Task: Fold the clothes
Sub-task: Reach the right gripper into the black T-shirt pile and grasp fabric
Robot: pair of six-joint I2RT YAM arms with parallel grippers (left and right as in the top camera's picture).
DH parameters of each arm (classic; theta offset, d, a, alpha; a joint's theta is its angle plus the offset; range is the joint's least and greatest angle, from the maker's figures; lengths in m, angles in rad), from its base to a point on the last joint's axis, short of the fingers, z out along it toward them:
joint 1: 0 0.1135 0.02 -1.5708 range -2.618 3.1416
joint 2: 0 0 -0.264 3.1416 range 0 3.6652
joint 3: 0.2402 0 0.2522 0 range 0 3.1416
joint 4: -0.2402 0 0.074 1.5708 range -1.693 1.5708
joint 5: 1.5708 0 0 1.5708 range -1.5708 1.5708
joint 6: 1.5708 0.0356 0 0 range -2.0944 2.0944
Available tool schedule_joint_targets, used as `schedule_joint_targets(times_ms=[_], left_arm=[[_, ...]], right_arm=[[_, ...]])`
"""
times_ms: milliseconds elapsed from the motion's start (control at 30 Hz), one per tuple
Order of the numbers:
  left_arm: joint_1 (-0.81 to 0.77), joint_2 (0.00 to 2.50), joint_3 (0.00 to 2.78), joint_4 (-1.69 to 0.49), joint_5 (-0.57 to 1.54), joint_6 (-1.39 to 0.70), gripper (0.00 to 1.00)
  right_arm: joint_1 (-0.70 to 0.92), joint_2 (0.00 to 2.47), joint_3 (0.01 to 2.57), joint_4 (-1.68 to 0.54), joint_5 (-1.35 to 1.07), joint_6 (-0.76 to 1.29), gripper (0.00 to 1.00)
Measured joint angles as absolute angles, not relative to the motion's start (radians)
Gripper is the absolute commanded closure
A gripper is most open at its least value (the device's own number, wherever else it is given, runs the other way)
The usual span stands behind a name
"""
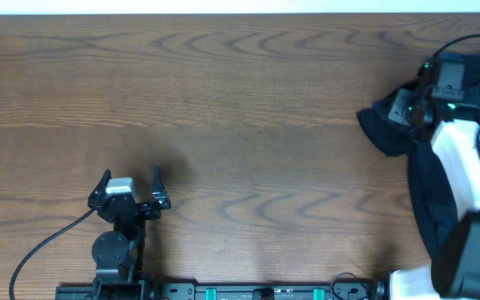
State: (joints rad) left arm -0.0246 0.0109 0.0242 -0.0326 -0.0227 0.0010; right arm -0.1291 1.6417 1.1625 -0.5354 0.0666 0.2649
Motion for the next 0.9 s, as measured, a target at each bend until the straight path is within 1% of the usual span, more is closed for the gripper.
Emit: schedule_joint_targets(times_ms=[133,267,467,767,900], left_arm=[[-0.025,0.011,0.024,-0.033,-0.023,0.001,0.02],[-0.025,0.011,0.024,-0.033,-0.023,0.001,0.02],[-0.025,0.011,0.024,-0.033,-0.023,0.001,0.02],[-0.025,0.011,0.024,-0.033,-0.023,0.001,0.02],[-0.025,0.011,0.024,-0.033,-0.023,0.001,0.02]], right_arm=[[-0.129,1.752,1.163,-0.462,0.063,0.286,0.56],[-0.129,1.845,1.163,-0.376,0.060,0.298,0.53],[-0.129,1.918,1.163,-0.284,0.056,0.304,0.53],[-0.129,1.968,1.163,-0.248,0.052,0.304,0.48],[-0.131,1.968,1.167,-0.252,0.052,0.304,0.47]])
